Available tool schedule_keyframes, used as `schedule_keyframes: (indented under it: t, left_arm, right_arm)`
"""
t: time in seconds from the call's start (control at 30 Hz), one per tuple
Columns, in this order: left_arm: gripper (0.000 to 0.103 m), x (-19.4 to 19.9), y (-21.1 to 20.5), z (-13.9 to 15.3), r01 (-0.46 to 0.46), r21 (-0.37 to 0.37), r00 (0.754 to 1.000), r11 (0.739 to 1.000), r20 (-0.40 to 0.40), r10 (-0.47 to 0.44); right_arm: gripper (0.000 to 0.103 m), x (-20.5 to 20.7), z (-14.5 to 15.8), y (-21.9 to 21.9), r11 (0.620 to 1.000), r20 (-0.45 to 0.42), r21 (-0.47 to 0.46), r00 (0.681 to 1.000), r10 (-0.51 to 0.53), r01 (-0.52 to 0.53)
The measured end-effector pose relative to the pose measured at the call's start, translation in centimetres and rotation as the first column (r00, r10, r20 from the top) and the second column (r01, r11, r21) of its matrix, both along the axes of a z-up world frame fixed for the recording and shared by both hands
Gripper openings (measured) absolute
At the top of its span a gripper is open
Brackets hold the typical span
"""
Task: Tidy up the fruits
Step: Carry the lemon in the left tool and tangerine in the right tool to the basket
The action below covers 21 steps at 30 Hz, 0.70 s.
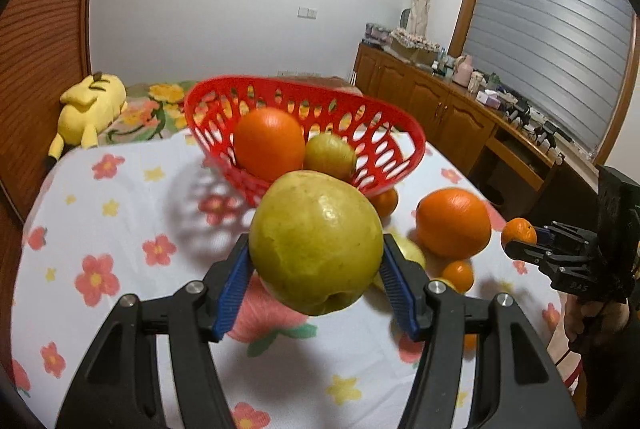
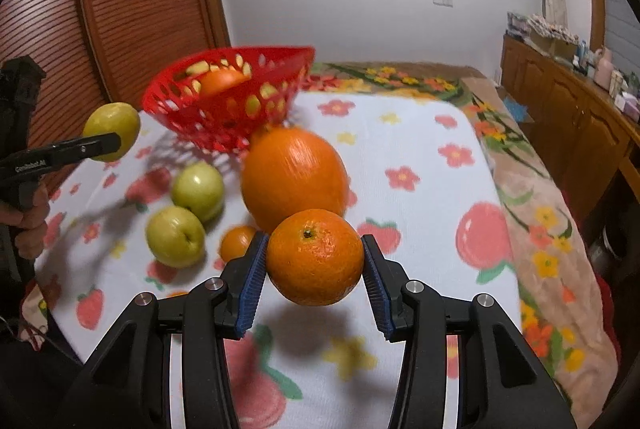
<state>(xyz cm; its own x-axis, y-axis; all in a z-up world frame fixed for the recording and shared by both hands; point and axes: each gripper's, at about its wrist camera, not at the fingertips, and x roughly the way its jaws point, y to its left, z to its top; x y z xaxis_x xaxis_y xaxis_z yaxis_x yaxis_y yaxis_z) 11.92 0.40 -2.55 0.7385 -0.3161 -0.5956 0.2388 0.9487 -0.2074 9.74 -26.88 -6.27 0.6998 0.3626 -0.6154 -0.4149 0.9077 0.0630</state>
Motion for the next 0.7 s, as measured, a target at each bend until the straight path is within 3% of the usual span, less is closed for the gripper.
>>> schedule_keyframes:
  t: [0.37, 0.7]
  left_arm:
    - [0.061, 1.0, -0.1, 2.3, -0.01, 0.027, 0.999, 1.0, 0.04, 0.009]
    - [0.061, 3.9, -0.7, 3.1, -0.003, 0.029, 1.0, 1.0, 0.019, 0.002]
  right_arm:
    - [0.047, 1.4, 3.3, 1.8, 0.999, 0.061, -0.012, 0.997, 0.042, -0.041]
    - [0.047, 4.4, 5.4, 3.3, 0.997, 0.086, 0.02, 0.994, 0.07, -0.072]
